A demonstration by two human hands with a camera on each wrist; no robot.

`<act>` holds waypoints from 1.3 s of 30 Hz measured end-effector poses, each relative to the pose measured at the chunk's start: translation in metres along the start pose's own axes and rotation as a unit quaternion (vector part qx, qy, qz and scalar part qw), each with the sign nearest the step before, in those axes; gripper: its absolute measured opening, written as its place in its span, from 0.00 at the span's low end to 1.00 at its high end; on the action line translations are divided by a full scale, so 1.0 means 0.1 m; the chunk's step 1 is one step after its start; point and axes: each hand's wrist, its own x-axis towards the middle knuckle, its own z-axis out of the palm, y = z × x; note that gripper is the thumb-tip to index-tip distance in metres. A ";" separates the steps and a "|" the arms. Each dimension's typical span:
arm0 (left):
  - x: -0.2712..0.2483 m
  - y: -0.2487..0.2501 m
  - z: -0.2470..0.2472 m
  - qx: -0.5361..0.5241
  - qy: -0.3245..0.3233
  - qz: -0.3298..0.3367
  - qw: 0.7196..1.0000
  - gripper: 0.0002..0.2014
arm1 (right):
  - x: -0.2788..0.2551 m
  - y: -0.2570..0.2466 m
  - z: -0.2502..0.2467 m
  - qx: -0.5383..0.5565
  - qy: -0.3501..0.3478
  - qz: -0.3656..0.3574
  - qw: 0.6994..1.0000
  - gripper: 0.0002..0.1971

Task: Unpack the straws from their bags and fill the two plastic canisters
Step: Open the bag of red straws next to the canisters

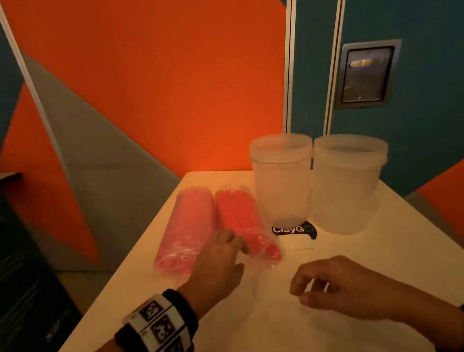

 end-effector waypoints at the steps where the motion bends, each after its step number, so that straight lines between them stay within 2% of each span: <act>1: 0.03 -0.03 0.05 0.023 0.005 -0.002 1.000 0.16 | 0.12 0.04 -0.07 -0.003 0.009 -0.004 1.000 0.10; 3: 0.12 -0.09 0.14 0.044 0.005 -0.023 0.999 0.24 | 0.37 0.07 -0.29 0.012 0.041 0.014 0.999 0.12; 6: 0.28 -0.18 0.30 0.044 -0.040 -0.059 0.996 0.33 | 0.90 0.13 -0.66 0.031 0.113 0.063 0.991 0.08; 7: 0.33 -0.21 0.35 0.046 -0.047 -0.065 0.996 0.31 | 1.08 0.15 -0.74 0.022 0.133 0.082 0.987 0.05; 9: 0.41 -0.27 0.41 0.036 -0.033 -0.067 0.997 0.20 | 1.36 0.16 -0.81 -0.036 0.142 0.108 0.983 0.04; 11: 0.45 -0.29 0.42 0.014 -0.011 -0.071 0.997 0.12 | 1.54 0.16 -0.75 -0.121 0.092 0.111 0.982 0.14; 14: 0.44 -0.28 0.39 -0.045 0.031 -0.069 0.996 0.10 | 1.66 0.23 -0.45 -0.211 0.011 0.080 0.974 0.38; 15: 0.42 -0.27 0.36 -0.065 0.044 -0.061 0.995 0.10 | 1.67 0.28 -0.33 -0.222 0.011 0.070 0.972 0.41; 17: 0.37 -0.26 0.33 -0.093 0.058 -0.031 0.994 0.08 | 1.64 0.39 -0.18 -0.221 0.048 0.045 0.973 0.37; 22: 0.26 -0.26 0.16 -0.133 0.073 0.006 0.988 0.10 | 1.36 0.52 -0.22 -0.177 0.174 -0.001 0.969 0.14; 24: 0.23 -0.22 0.01 -0.167 0.114 0.003 0.979 0.13 | 1.20 0.56 -0.33 -0.043 0.254 0.011 0.966 0.05; 25: 0.23 -0.19 -0.09 -0.187 0.146 0.002 0.972 0.13 | 1.11 0.59 -0.39 0.036 0.292 0.028 0.955 0.03; 26: 0.23 -0.14 -0.20 -0.207 0.178 0.000 0.962 0.13 | 1.00 0.63 -0.44 0.115 0.321 0.050 0.939 0.07; 28: 0.24 0.01 -0.40 -0.242 0.232 0.007 0.942 0.10 | 0.78 0.74 -0.54 0.256 0.309 0.110 0.909 0.11; 29: 0.25 0.10 -0.47 -0.253 0.245 0.013 0.936 0.08 | 0.67 0.79 -0.55 0.270 0.281 0.145 0.910 0.11; 30: 0.26 0.20 -0.52 -0.258 0.241 0.018 0.935 0.05 | 0.56 0.86 -0.56 0.218 0.249 0.182 0.926 0.08; 31: 0.28 0.31 -0.54 -0.260 0.219 0.027 0.940 0.05 | 0.48 0.92 -0.57 0.109 0.220 0.217 0.945 0.07; 32: 0.29 0.42 -0.53 -0.244 0.188 0.039 0.950 0.11 | 0.40 0.95 -0.57 0.000 0.222 0.246 0.944 0.11; 33: 0.31 0.52 -0.49 -0.198 0.158 0.066 0.965 0.18 | 0.32 0.92 -0.58 -0.069 0.250 0.231 0.938 0.14; 34: 0.34 0.62 -0.43 -0.134 0.139 0.096 0.977 0.22 | 0.23 0.83 -0.60 -0.062 0.287 0.177 0.939 0.15; 35: 0.37 0.73 -0.37 -0.086 0.131 0.122 0.980 0.23 | 0.14 0.72 -0.63 -0.011 0.309 0.106 0.945 0.13; 37: 0.43 0.94 -0.31 -0.094 0.122 0.140 0.978 0.21 | -0.05 0.42 -0.67 0.115 0.270 -0.009 0.956 0.14; 38: 0.46 1.02 -0.29 -0.144 0.118 0.137 0.973 0.17 | -0.13 0.30 -0.68 0.148 0.226 -0.033 0.962 0.12; 39: 0.49 1.09 -0.29 -0.203 0.117 0.128 0.964 0.13 | -0.20 0.23 -0.68 0.130 0.196 -0.046 0.971 0.08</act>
